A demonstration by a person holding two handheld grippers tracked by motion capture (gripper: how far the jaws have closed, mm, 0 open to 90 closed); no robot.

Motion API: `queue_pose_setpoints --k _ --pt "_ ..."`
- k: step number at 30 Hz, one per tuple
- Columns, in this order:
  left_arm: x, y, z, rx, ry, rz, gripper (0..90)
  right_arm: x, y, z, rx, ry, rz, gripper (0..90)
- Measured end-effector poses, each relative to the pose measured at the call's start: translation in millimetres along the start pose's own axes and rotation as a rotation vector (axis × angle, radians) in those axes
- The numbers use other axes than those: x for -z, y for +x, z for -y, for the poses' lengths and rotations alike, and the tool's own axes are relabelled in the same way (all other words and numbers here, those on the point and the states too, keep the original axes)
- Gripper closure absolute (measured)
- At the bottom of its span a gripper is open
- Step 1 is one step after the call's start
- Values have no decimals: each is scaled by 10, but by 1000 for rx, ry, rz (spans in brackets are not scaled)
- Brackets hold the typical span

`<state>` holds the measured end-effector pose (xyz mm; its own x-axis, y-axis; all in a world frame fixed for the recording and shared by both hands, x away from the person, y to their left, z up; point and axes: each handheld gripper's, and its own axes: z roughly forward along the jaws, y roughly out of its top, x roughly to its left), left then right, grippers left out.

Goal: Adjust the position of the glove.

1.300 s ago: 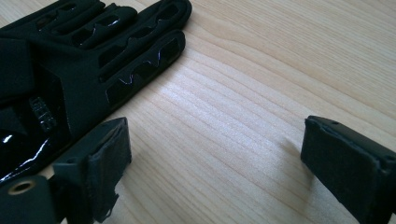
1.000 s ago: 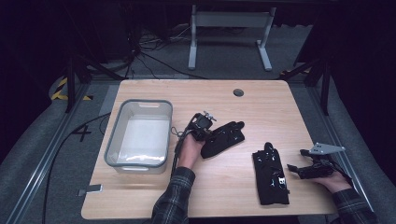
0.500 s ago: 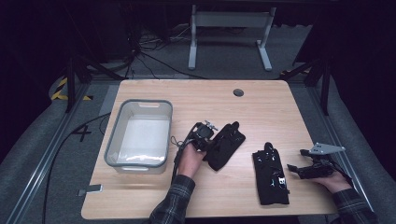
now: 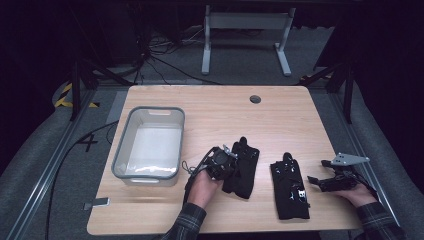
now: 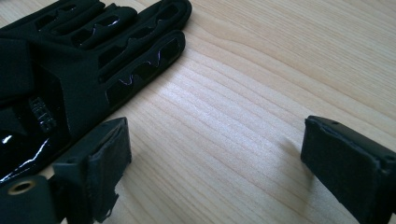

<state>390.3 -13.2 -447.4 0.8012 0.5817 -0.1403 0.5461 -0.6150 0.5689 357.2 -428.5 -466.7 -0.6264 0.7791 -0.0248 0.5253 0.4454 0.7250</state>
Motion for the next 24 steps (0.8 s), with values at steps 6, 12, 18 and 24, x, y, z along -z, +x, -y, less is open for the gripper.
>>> queue_pose_setpoints --k 6,12,18,24 --pt "9 -154 55 -36 10 50 899 0 -1 0 1 0 0 90" --pt "35 -213 35 -54 7 68 898 0 -1 0 2 0 0 90" --pt "122 -178 -91 -61 -52 65 899 0 0 0 1 0 -1 90" --pt "78 -76 -243 -79 -83 51 899 0 0 0 1 0 -1 90"
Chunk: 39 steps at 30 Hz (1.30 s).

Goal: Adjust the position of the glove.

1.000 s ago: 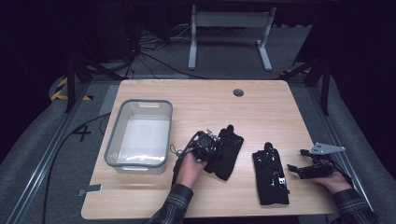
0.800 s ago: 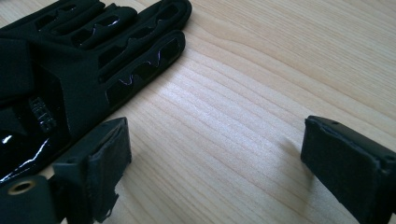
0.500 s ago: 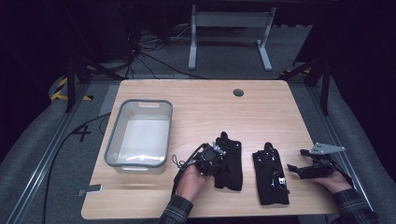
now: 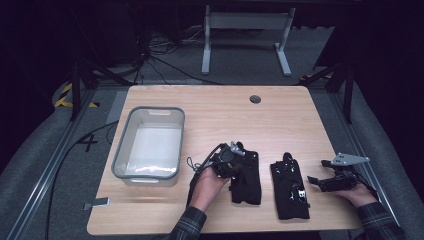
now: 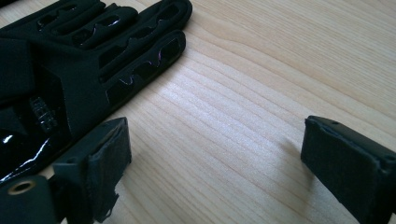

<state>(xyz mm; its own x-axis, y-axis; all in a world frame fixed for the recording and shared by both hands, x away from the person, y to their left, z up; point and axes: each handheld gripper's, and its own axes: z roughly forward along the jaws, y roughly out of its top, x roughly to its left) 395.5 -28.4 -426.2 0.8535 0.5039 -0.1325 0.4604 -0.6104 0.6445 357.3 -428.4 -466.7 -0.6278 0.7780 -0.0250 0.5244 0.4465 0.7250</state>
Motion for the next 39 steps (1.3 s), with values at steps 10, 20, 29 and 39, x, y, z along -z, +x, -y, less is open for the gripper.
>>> queue_pose_setpoints --k 10,20,29,39 --pt "-286 19 4 -20 92 13 900 0 5 -1 2 1 -6 90" --pt "-313 -190 23 -37 93 40 900 -1 6 -1 5 1 -9 90" --pt "-397 -341 -33 -33 77 36 899 0 7 -1 9 1 -12 90" --pt "-249 -331 27 1 12 49 771 -1 3 -2 15 2 -18 85"
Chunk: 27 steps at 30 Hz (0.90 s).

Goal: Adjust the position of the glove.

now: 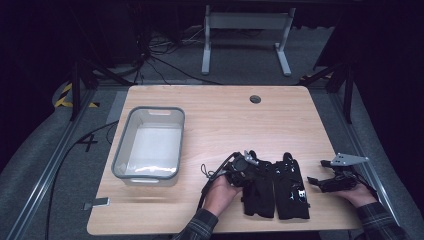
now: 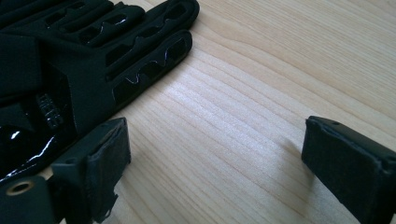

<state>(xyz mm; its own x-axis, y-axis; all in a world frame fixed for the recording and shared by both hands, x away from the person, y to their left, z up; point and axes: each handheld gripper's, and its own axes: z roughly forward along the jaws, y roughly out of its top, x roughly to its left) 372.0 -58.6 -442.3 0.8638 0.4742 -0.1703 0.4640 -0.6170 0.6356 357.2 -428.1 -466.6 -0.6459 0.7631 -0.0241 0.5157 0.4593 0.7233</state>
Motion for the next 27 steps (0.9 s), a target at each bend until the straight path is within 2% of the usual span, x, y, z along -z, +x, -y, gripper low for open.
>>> queue_pose_setpoints --k 2,5,9,11,12,15,19,27 --pt "39 13 39 11 -1 -3 724 7 3 3 0 -2 -1 105" --pt "93 38 108 38 -4 -6 663 57 16 -7 -6 -9 -28 202" --pt "127 49 195 61 -15 -5 597 132 76 -46 2 -45 -77 377" --pt "121 50 232 74 -13 4 567 157 160 -63 37 -49 -127 537" --pt "121 50 232 74 -13 4 552 157 160 -63 37 -49 -127 537" --pt "103 38 242 81 -11 11 536 158 283 -84 104 -43 -169 714" --pt "74 26 236 89 -16 5 512 146 376 -125 129 -31 -209 869" --pt "33 14 235 81 -3 -4 508 41 458 -153 160 8 -260 895"
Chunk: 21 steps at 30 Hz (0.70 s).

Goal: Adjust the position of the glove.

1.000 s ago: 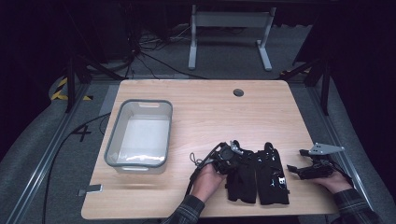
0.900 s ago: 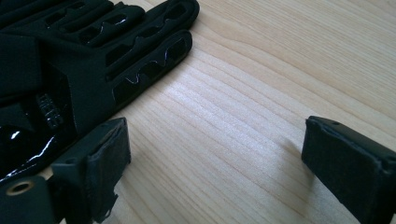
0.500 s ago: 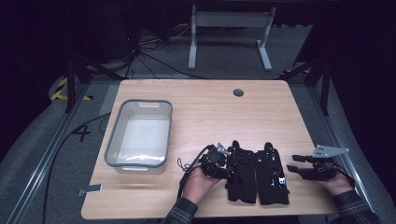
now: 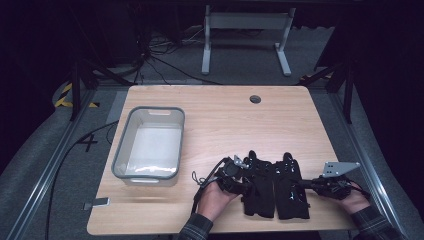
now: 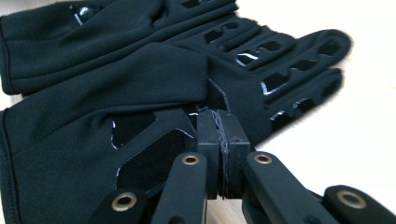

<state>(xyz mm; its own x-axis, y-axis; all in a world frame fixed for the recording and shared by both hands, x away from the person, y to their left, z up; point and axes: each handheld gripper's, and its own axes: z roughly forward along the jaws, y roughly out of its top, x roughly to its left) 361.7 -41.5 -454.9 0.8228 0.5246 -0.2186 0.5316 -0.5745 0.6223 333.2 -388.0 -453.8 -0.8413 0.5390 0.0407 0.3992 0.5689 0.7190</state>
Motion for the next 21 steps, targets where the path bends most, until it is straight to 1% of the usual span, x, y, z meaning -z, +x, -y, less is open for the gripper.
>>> queue_pose_setpoints --k 3,6,9,11,13,14,15,16,19,21 --pt "-15 -11 1 2 -3 -3 517 -22 0 -4 5 7 -9 896" --pt "-17 -21 1 -3 -3 -17 542 -22 -8 2 0 7 -16 896" --pt "-25 -34 2 6 -6 -9 610 -24 -7 0 7 9 -14 896" --pt "-31 -48 1 3 -4 -17 658 -24 -8 1 8 9 -15 896" --pt "-35 -48 1 11 -4 -12 722 -24 -7 0 10 10 -15 896" --pt "-39 -45 3 23 -6 -2 759 -25 -6 0 11 11 -15 896" --pt "-38 -40 2 26 -8 7 804 -25 -5 -2 12 12 -15 896" --pt "-42 -43 0 20 -14 7 837 -25 -5 -2 13 12 -15 896" --pt "-37 -36 -5 26 -15 12 857 -25 -5 -2 14 13 -15 896" --pt "-21 -20 -2 41 -16 28 859 -25 -4 -1 14 13 -14 896"
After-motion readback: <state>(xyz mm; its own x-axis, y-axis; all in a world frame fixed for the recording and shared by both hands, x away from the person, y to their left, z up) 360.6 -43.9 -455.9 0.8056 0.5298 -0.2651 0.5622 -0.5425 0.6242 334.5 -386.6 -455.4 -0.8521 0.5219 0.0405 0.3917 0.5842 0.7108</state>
